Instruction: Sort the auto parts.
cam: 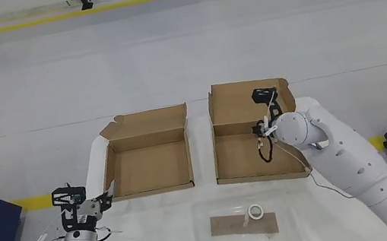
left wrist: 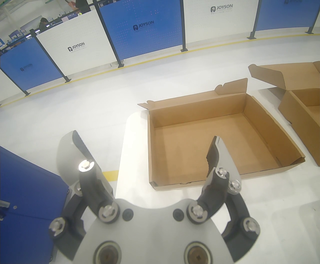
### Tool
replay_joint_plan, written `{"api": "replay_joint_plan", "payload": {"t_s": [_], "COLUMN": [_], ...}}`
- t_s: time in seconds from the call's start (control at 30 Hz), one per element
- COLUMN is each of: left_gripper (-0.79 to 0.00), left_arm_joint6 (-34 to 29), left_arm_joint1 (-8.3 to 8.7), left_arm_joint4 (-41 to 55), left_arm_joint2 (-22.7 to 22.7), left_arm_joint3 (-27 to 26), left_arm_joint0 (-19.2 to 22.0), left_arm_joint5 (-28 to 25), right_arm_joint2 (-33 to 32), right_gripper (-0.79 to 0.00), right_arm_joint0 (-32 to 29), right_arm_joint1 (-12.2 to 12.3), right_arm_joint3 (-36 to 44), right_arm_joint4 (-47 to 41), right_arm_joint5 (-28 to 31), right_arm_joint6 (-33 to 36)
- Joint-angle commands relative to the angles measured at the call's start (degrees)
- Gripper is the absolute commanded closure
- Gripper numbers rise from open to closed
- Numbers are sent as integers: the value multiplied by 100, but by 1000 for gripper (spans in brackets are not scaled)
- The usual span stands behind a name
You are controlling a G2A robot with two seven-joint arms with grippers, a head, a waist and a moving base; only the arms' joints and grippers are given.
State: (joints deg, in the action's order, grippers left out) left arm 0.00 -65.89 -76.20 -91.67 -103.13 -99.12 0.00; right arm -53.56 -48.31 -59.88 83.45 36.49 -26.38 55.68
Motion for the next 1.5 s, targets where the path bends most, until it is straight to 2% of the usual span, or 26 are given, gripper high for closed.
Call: {"api": "replay_joint_plan", "payload": {"t_s": [0.0,0.13,0.4,0.57,1.1,1.47], "left_gripper": [-785,-785,-785,-785,-785,-785], "left_arm_joint6": [0,0,0,0,0,0], "left_arm_joint1": [0,0,0,0,0,0], "left_arm_joint4": [0,0,0,0,0,0], "left_arm_joint2": [0,0,0,0,0,0], "left_arm_joint3": [0,0,0,0,0,0], "left_arm_joint0": [0,0,0,0,0,0], "left_arm_joint5": [0,0,0,0,0,0], "right_arm_joint2": [116,343,342,558,1318,1533], "right_gripper": [0,0,0,0,0,0], "right_arm_joint0": [54,165,166,91,619,850], "right_arm_joint1": [-48,-152,-157,-204,-703,-981], "right_arm_joint3": [-190,-495,-490,-627,-1816,-2393], "right_arm_joint4": [-8,-10,-20,280,374,403], "right_arm_joint5": [-2,116,132,330,403,428], "right_arm_joint6": [-9,-83,-117,-181,-179,-248]}}
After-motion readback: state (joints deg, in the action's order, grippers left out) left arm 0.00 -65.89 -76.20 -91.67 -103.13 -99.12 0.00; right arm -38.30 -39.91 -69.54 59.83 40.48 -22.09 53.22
